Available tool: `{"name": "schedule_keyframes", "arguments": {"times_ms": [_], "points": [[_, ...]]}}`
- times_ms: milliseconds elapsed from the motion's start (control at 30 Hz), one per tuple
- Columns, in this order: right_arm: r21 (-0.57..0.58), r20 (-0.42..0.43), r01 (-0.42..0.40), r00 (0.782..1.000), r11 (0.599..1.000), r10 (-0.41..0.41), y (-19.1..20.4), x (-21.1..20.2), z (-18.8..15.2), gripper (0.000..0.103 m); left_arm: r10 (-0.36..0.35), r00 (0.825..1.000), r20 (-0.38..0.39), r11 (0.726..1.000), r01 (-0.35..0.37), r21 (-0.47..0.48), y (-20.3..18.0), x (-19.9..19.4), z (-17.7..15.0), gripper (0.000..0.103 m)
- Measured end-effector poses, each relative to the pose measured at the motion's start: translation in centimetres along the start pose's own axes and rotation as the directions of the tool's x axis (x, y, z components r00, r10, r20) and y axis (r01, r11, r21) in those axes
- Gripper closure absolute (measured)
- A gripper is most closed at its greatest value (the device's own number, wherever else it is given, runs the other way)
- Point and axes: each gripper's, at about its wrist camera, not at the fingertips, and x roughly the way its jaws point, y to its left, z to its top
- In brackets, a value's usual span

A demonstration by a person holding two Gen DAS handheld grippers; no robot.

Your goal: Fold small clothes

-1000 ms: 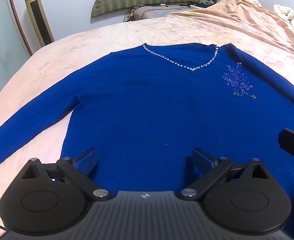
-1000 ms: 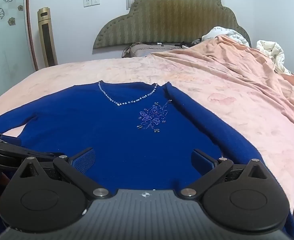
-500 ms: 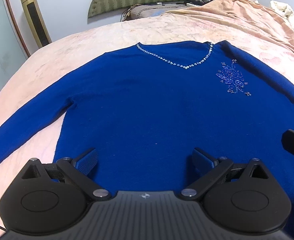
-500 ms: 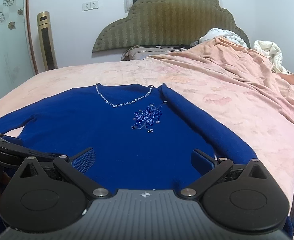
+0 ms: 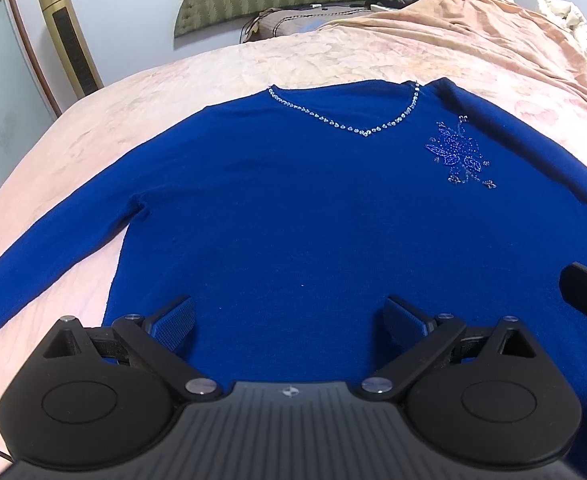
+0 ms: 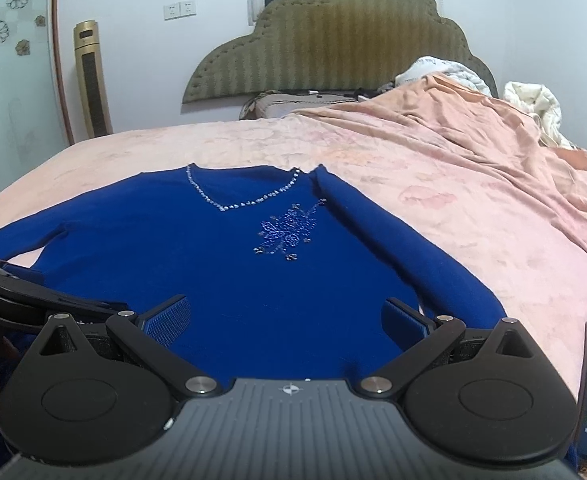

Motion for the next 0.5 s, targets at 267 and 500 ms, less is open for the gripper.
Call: {"name": "schedule_keyframes", "arguments": {"times_ms": [267, 500], "points": [[-0.003, -0.001, -0.005, 1.0, 1.0, 0.004, -0.16, -0.05, -0.32, 0.0, 0.002, 1.0, 0.003, 1.0, -0.002, 0.014, -0.52, -0.12, -0.02, 0.002], [0.002, 0.016, -0.013, 1.0, 1.0, 0.013, -0.4, -0.07, -0.52, 0.0, 0.007, 1.0, 0.003, 1.0, -0.007, 0.023, -1.08, -0.26, 0.06, 0.002]]}}
